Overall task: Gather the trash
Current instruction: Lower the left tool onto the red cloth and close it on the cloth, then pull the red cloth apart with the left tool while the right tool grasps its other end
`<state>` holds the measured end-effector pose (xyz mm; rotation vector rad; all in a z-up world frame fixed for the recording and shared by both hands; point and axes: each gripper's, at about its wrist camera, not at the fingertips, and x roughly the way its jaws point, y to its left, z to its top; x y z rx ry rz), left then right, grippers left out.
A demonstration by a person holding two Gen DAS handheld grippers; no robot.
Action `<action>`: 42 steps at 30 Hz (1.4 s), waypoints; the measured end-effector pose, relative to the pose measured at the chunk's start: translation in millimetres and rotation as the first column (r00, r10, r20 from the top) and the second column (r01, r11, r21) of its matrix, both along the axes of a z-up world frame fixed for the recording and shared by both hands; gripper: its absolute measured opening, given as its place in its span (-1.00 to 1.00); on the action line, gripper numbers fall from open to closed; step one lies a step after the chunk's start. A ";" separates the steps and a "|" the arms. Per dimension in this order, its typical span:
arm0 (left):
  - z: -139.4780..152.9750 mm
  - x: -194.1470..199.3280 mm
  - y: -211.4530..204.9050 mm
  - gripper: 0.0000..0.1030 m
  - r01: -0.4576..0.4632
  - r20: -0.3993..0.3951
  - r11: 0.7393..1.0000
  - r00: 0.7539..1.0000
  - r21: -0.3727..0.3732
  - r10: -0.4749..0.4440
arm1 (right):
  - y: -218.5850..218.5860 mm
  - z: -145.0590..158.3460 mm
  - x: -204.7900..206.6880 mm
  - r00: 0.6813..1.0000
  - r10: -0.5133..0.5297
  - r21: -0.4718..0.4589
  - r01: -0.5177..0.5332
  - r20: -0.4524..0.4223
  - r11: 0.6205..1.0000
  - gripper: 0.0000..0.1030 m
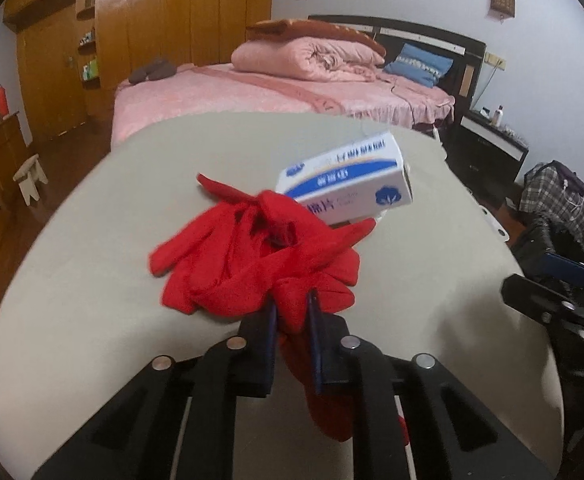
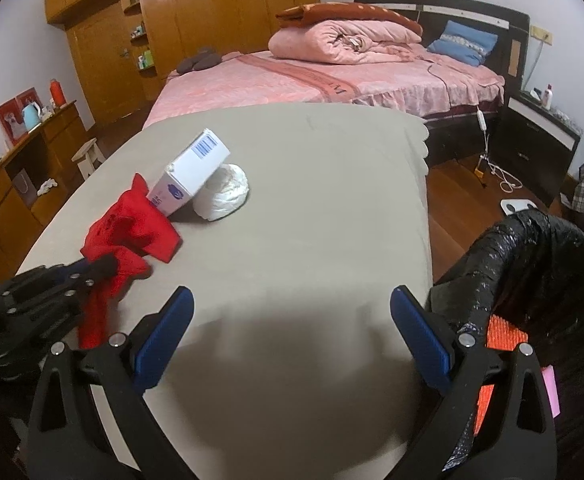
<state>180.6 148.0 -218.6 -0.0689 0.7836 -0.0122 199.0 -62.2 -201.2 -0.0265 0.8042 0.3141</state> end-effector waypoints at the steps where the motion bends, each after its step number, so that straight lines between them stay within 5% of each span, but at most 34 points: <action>1: 3.2 -4.3 3.9 -0.73 -0.001 0.001 1.000 1.000 -0.002 0.001 | 1.3 0.7 0.4 1.000 0.002 0.001 -0.002 0.001 1.000 0.86; 9: 7.7 -28.0 41.7 -0.66 -0.037 -0.019 0.998 0.999 0.047 0.038 | 21.5 2.2 -2.3 0.999 0.043 0.008 -0.043 -0.001 0.999 0.86; 21: 2.2 -41.5 100.3 -0.69 -0.229 0.002 0.963 0.973 0.145 0.231 | 62.7 3.7 -1.1 0.993 0.115 0.027 -0.115 -0.005 0.993 0.86; 27: 2.9 -45.6 131.7 -0.69 -0.333 0.023 0.932 0.943 0.144 0.333 | 88.5 4.0 6.9 0.990 0.142 0.044 -0.142 -0.003 0.989 0.86; 31: 0.4 -40.9 140.1 -0.68 -0.325 0.019 0.940 0.946 0.105 0.325 | 106.8 0.3 14.0 0.987 0.163 0.048 -0.162 -0.006 0.986 0.86; 33: -0.8 -35.9 139.2 -0.62 -0.307 0.015 0.948 0.952 0.090 0.306 | 117.5 -2.9 19.5 0.985 0.170 0.056 -0.169 -0.016 0.984 0.86; 37: -4.9 -25.8 140.3 -0.17 -0.288 0.016 0.955 0.958 0.076 0.288 | 132.8 -7.3 24.2 0.982 0.190 0.053 -0.189 -0.019 0.981 0.83; 42: -14.4 -12.0 148.5 -0.11 -0.277 -0.024 0.959 0.960 0.065 0.279 | 150.8 -16.7 31.6 0.972 0.229 0.044 -0.227 -0.051 0.973 0.54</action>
